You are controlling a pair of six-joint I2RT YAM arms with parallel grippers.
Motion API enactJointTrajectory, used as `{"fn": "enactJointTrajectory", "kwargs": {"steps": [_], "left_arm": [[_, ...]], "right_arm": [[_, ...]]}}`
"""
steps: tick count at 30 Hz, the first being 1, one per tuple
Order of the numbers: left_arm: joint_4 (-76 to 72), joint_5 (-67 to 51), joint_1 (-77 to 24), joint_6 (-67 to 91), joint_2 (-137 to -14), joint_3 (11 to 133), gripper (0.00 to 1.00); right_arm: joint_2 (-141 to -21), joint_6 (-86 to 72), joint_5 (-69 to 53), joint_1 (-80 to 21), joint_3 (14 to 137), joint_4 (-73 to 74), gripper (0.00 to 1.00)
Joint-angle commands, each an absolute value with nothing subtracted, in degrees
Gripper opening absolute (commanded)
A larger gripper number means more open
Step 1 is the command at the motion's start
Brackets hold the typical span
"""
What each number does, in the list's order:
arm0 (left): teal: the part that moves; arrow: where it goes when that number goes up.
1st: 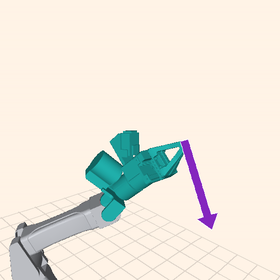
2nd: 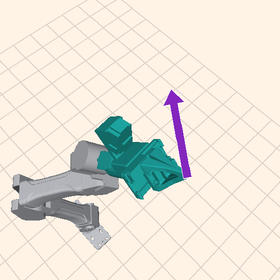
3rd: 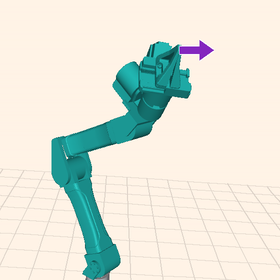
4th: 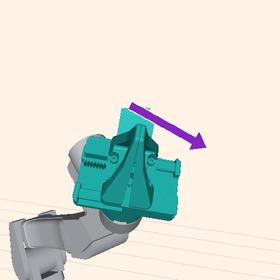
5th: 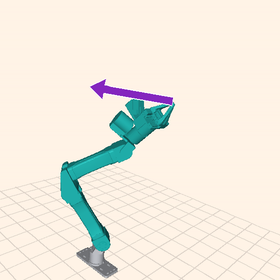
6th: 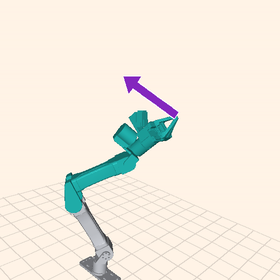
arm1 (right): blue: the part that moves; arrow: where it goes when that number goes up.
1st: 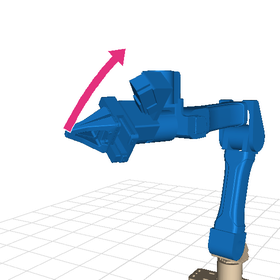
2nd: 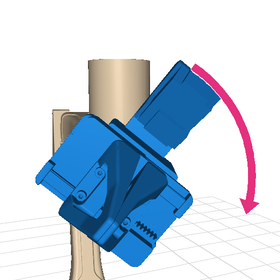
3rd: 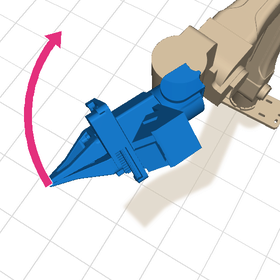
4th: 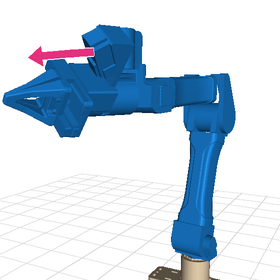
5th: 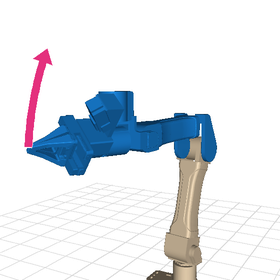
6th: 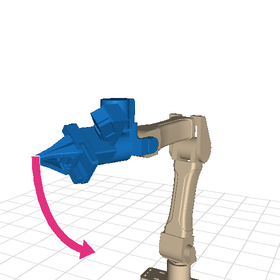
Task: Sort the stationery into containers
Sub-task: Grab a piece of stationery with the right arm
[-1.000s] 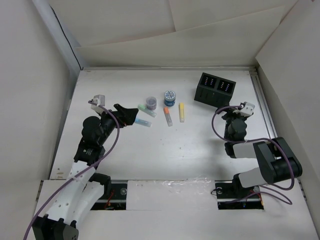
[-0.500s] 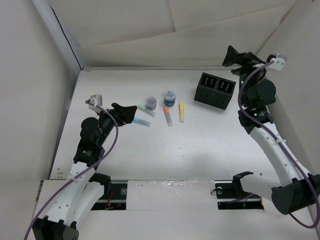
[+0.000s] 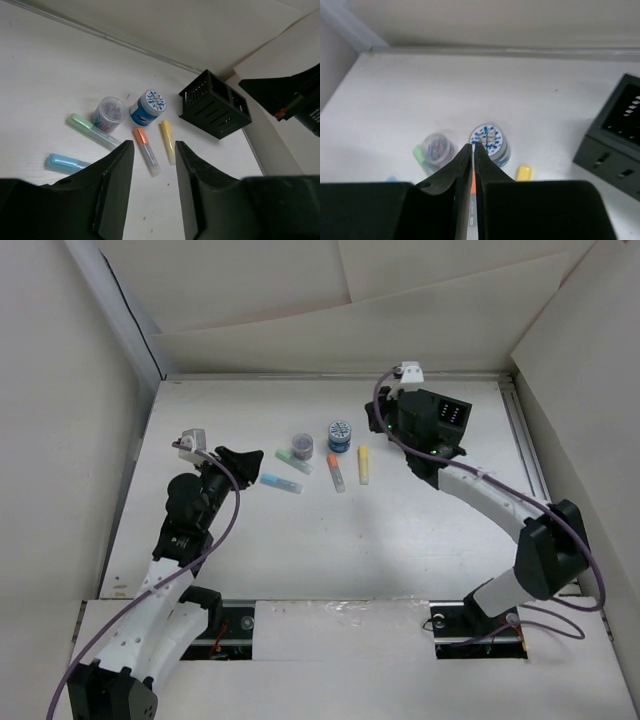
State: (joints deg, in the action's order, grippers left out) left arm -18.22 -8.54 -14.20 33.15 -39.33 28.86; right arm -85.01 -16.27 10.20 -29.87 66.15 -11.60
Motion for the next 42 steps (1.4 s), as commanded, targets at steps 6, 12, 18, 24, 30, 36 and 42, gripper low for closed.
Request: {"fn": "enactJointTrajectory", "kwargs": {"steps": [6,12,18,24,30,36,42], "left_arm": [[-20.8,-7.4,-14.3,32.4,-37.2,27.9,0.22],[-27.2,-6.8,-14.3,32.4,-35.2,25.6,0.07],[-27.7,-5.0,-14.3,30.4,-42.6,28.9,0.09],[-38.5,-13.2,-14.3,32.3,-49.5,26.4,0.15],[-38.5,-16.5,-14.3,30.1,-54.1,27.9,0.0],[-35.4,-15.4,-14.9,31.3,-51.1,25.7,0.37],[-31.5,-13.1,-14.9,28.2,-49.9,24.4,0.7]], "right_arm": [[-95.6,-16.4,13.8,-36.6,72.0,-9.1,1.0],[-105.7,-18.7,15.0,-35.9,79.5,-4.7,1.0],[-112.7,-18.7,16.1,-34.0,86.9,-0.2,1.0],[-118.5,-19.2,17.2,-33.5,91.2,3.4,1.0],[-121.2,-19.2,16.6,-33.0,94.2,5.1,1.0],[-123.8,-19.2,16.6,-33.0,96.8,5.6,0.95],[-127.7,-19.2,17.3,-33.0,100.6,9.0,0.85]]}}
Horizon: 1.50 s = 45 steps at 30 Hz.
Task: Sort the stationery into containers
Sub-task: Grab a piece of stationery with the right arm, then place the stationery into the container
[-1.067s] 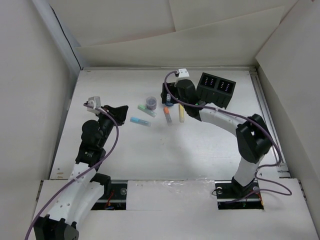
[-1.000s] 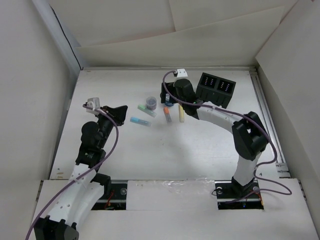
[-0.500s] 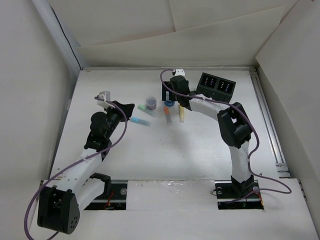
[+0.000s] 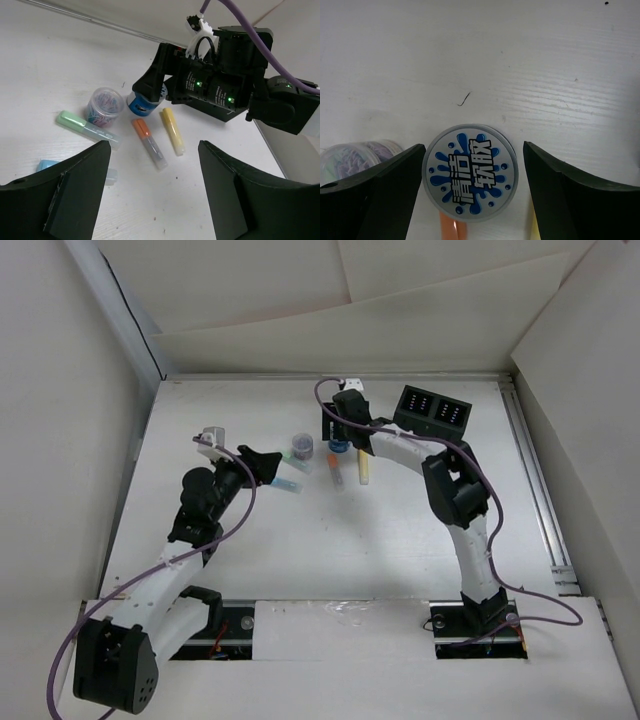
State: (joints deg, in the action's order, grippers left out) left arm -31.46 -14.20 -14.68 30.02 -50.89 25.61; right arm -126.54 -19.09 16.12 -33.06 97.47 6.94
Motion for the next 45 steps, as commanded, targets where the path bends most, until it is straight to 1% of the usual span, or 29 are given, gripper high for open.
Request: {"fn": "enactJointTrajectory", "kwargs": {"steps": [1,2,3,4,5,6,7,9,10,12,13,14,17,20,22,28,31,32,35,40,45], "left_arm": [[-31.5,-13.1,-14.9,28.2,-50.4,24.4,0.68],[-32.0,-13.1,-14.9,28.2,-51.2,23.9,0.66],[-32.8,-13.1,-14.9,28.2,-51.8,23.9,0.66],[-33.4,-13.9,-14.9,28.2,-52.6,23.9,0.66],[-33.9,-14.6,-14.9,28.2,-52.6,23.9,0.66],[-33.9,-15.1,-14.9,28.2,-53.4,24.6,0.66],[-33.9,-15.1,-14.9,27.7,-53.4,24.6,0.66],[-34.5,-15.6,-14.9,27.7,-54.0,24.6,0.66],[-34.5,-15.6,-14.9,27.7,-54.0,24.6,0.66],[-35.2,-16.4,-14.9,27.7,-54.6,24.6,0.64],[-35.2,-16.4,-14.9,27.7,-54.6,24.0,0.62],[-35.7,-16.4,-15.4,27.7,-54.6,24.0,0.62],[-35.7,-17.1,-16.0,27.7,-54.6,24.0,0.62],[-36.8,-18.3,-16.5,27.7,-55.1,24.0,0.62],[-36.8,-18.3,-16.5,27.7,-55.1,24.0,0.62],[-36.8,-18.3,-16.5,27.7,-55.1,24.0,0.62],[-36.8,-18.3,-16.5,27.7,-55.1,24.0,0.62],[-36.8,-18.3,-16.5,27.7,-55.1,24.0,0.62],[-36.8,-18.3,-16.5,27.7,-55.1,24.0,0.62],[-36.8,-18.3,-16.5,27.7,-55.1,24.0,0.62],[-36.8,-18.8,-16.5,27.7,-54.6,24.0,0.6]], "right_arm": [[-127.7,-19.2,17.9,-33.0,100.6,9.0,0.83],[-127.7,-19.8,17.9,-33.5,100.6,9.0,0.8],[-127.7,-19.8,17.9,-33.5,100.6,9.0,0.73],[-127.7,-20.3,19.4,-33.5,100.6,9.0,0.68],[-127.0,-20.3,19.9,-33.5,100.6,9.0,0.61],[-125.8,-20.3,20.0,-34.1,100.6,9.0,0.47],[-124.7,-20.3,20.6,-34.1,100.1,9.0,0.43],[-121.8,-20.3,22.4,-34.1,99.6,8.4,0.4],[-118.4,-20.3,23.5,-34.1,99.6,8.4,0.38],[-114.4,-19.5,27.1,-33.2,98.3,8.4,0.38],[-110.3,-18.9,27.9,-32.4,98.3,8.4,0.38],[-108.2,-18.9,28.5,-31.1,97.3,8.4,0.38],[-101.5,-19.5,27.6,-24.2,93.8,8.4,0.38],[-97.8,-21.0,26.9,-17.1,90.5,8.4,0.38],[-97.1,-21.7,25.7,-12.8,89.9,8.4,0.38],[-98.4,-22.8,25.7,-6.5,90.5,10.9,0.38],[-99.8,-22.8,23.3,-3.9,91.1,11.4,0.38],[-100.5,-22.8,20.7,-3.9,91.8,11.4,0.38],[-101.1,-22.8,19.0,-3.0,91.8,11.4,0.38],[-101.6,-23.5,21.4,-3.6,90.5,11.4,0.38],[-100.3,-24.5,22.5,-4.1,85.8,10.3,0.38]]}}
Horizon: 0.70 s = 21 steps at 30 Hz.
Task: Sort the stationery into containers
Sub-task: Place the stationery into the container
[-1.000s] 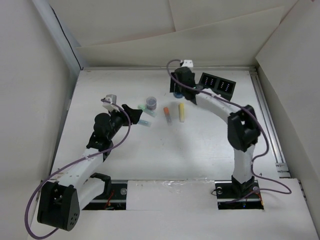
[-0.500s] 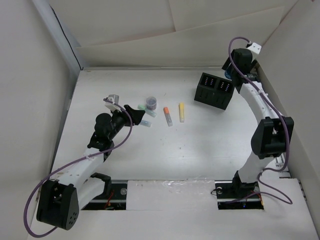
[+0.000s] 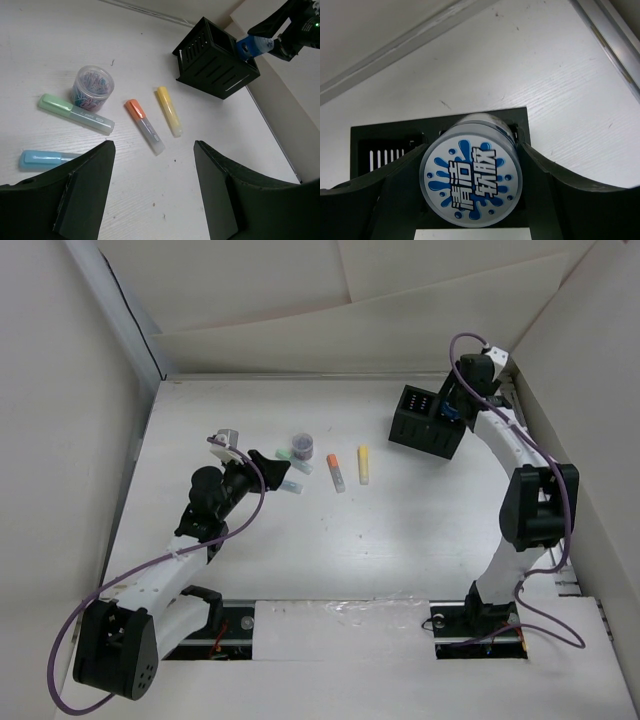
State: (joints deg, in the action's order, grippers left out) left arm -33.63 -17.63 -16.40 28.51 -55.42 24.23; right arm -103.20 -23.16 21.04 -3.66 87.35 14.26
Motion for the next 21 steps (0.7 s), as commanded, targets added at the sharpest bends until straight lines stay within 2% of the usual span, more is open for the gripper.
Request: {"fn": "enactJointTrajectory", "kwargs": {"steps": [1,6,7,9,10,13,16,18,20,21], "left_arm": [[-36.8,-18.8,-16.5,27.7,-54.6,24.0,0.6],[-36.8,-18.8,-16.5,27.7,-54.1,24.0,0.6],[-36.8,-18.8,-16.5,27.7,-54.1,24.0,0.6],[-36.8,-18.8,-16.5,27.7,-54.1,24.0,0.6],[-36.8,-18.8,-16.5,27.7,-54.1,24.0,0.6],[-36.8,-18.8,-16.5,27.7,-54.1,24.0,0.6],[-36.8,-18.8,-16.5,27.7,-54.1,24.0,0.6],[-36.8,-18.8,-16.5,27.7,-54.1,24.0,0.6],[-36.8,-18.8,-16.5,27.7,-54.1,24.0,0.6],[-36.3,-18.8,-16.5,27.7,-54.1,24.0,0.6]], "right_arm": [[-100.3,-24.5,22.5,-4.1,85.8,10.3,0.38],[-100.9,-24.5,22.5,-4.1,85.3,10.3,0.45],[-100.9,-24.5,22.5,-4.1,85.3,10.3,0.56],[-100.9,-24.5,22.5,-4.7,85.3,10.3,0.7],[-100.9,-24.5,22.5,-4.7,85.8,10.3,0.81],[-99.8,-24.5,22.5,-5.4,86.5,10.3,0.81],[-98.7,-24.5,23.1,-5.9,86.5,10.9,0.72],[-98.2,-24.5,23.1,-5.9,86.5,10.9,0.71],[-97.6,-24.0,25.6,-7.3,86.5,11.5,0.75],[-97.0,-23.3,26.7,-7.9,86.5,11.5,0.84]]}}
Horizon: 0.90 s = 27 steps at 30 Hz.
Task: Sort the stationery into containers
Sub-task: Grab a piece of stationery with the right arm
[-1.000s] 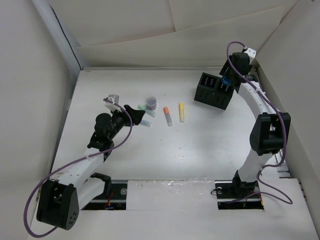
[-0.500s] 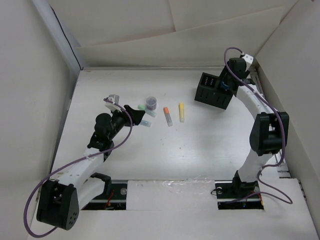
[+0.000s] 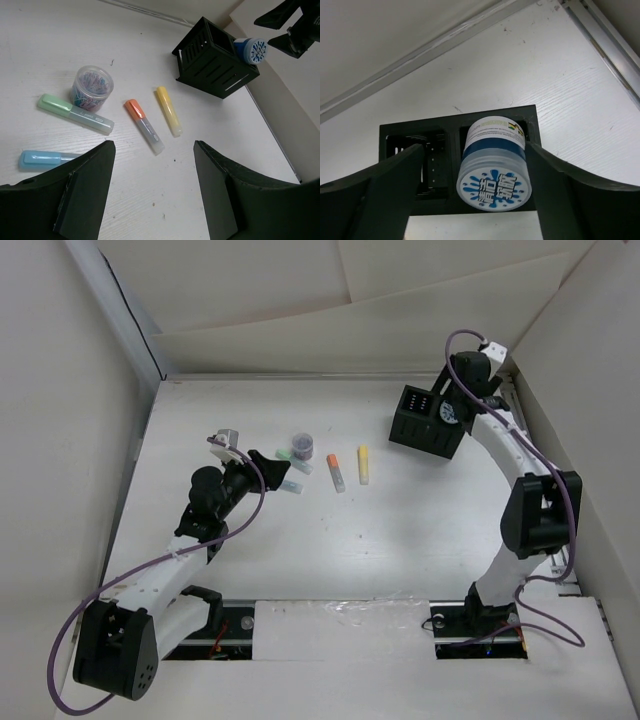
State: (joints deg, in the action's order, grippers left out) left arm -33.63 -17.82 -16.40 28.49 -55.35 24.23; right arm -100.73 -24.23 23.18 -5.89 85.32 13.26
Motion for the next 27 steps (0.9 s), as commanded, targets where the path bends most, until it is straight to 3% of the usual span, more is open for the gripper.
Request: {"fn": "enactJointTrajectory", "kwargs": {"steps": [1,3,6,15,21,27], "left_arm": [[-36.3,-18.8,-16.5,27.7,-54.1,24.0,0.6],[-36.3,-18.8,-16.5,27.7,-53.5,24.0,0.6],[-36.3,-18.8,-16.5,27.7,-53.5,24.0,0.6],[-36.3,-18.8,-16.5,27.7,-53.5,24.0,0.6],[-36.3,-18.8,-16.5,28.2,-53.5,24.0,0.6],[-36.8,-18.8,-16.5,28.2,-54.0,24.0,0.6]], "right_arm": [[-96.2,-22.8,28.6,-8.8,86.5,11.5,0.89],[-95.5,-21.5,29.9,-12.1,86.5,11.0,0.94],[-94.8,-19.5,33.6,-16.3,86.5,10.4,0.94],[-94.4,-21.5,47.4,-17.4,80.7,10.7,1.0],[-94.5,-22.9,49.6,-14.9,78.9,10.1,1.0],[-97.2,-22.9,44.2,-12.7,80.0,10.1,1.0]]}}
